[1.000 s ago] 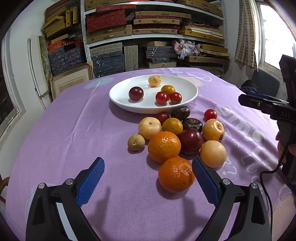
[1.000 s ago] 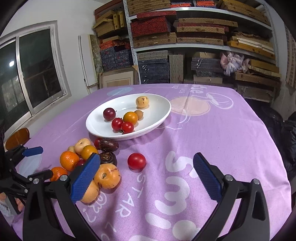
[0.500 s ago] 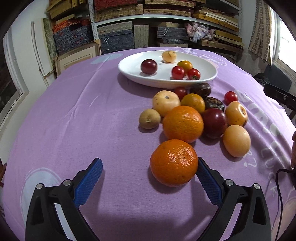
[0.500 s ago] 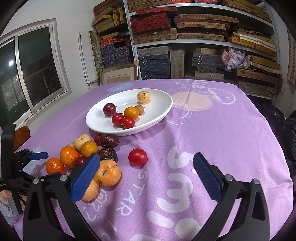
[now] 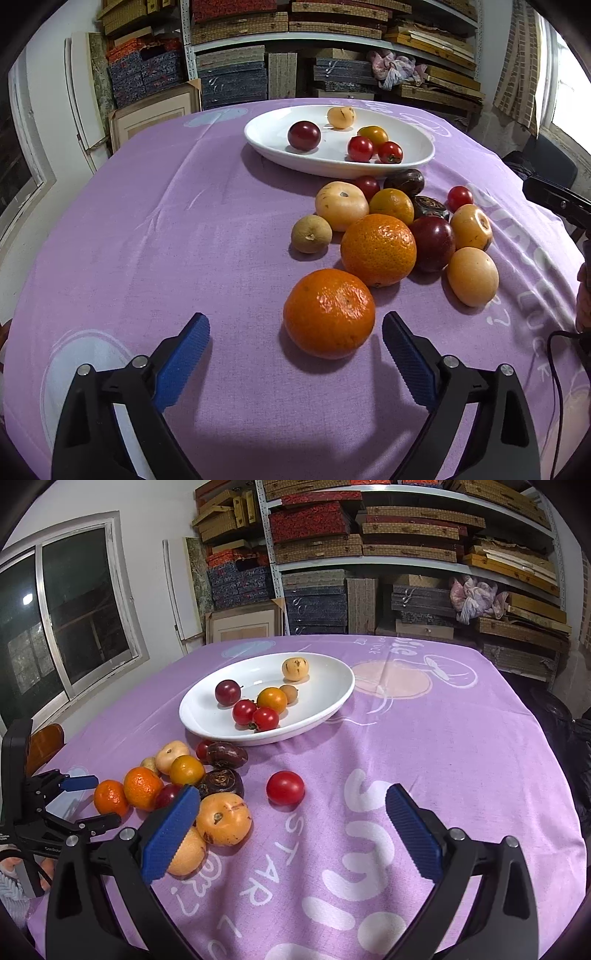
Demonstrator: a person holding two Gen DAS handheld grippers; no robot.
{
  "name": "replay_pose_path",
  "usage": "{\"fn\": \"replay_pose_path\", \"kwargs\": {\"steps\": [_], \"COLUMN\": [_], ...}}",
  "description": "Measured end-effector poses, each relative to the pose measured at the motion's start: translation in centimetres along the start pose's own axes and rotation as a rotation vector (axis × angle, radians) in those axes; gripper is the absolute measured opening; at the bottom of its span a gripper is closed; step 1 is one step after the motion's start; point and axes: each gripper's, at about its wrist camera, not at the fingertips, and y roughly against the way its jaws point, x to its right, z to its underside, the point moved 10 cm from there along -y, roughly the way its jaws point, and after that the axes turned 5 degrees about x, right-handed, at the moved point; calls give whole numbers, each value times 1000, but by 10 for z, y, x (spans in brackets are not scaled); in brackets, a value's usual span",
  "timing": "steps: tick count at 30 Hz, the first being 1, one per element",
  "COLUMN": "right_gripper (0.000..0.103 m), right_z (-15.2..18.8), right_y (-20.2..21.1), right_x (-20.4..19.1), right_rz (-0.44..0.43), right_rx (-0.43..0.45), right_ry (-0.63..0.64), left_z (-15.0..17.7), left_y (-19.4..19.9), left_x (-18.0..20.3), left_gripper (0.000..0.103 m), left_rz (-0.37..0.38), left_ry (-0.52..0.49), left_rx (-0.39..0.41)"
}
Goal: Organize fruits
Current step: 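Grasp the large tangerine with the left tool while the right tool grasps the spotted orange fruit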
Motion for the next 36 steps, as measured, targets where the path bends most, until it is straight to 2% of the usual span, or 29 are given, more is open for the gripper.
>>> {"fn": "replay_pose_path", "kwargs": {"steps": [3, 7, 10, 12, 14, 19, 21, 23, 25, 28, 36], "right_gripper": [99, 99, 99, 99, 99, 98, 93, 69, 58, 58, 54], "right_z": [2, 4, 11, 19, 24, 25, 27, 31, 36, 36, 41], "right_y": [-1, -2, -9, -16, -23, -23, -24, -31, -40, -46, -58], "right_x": [-5, -9, -13, -12, -7, -19, -31, -41, -47, -48, -43], "right_rz": [-7, -17, -10, 39, 90, 9, -15, -36, -52, -80, -65], "right_rx": [-6, -14, -48, -81, -107, -107, -106, -135, -178, -192, -241], "right_ry": [17, 33, 66, 111, 141, 132, 158, 175, 162, 107, 70], "left_z": [2, 4, 6, 7, 8, 11, 11, 11, 11, 11, 11], "left_y": [-2, -4, -7, -8, -9, -12, -12, -12, -12, -12, -12], "left_x": [1, 0, -1, -3, -3, -5, -5, -5, -5, -5, -6], "left_gripper": [80, 80, 83, 95, 97, 100, 100, 100, 100, 100, 100], "left_rz": [25, 22, 13, -2, -7, -6, -6, -6, -6, -6, -6], "left_ry": [14, 24, 23, 25, 25, 27, 27, 26, 26, 26, 26], "left_rx": [-12, -24, -43, -50, -60, -78, -78, -78, -78, -78, -78]}}
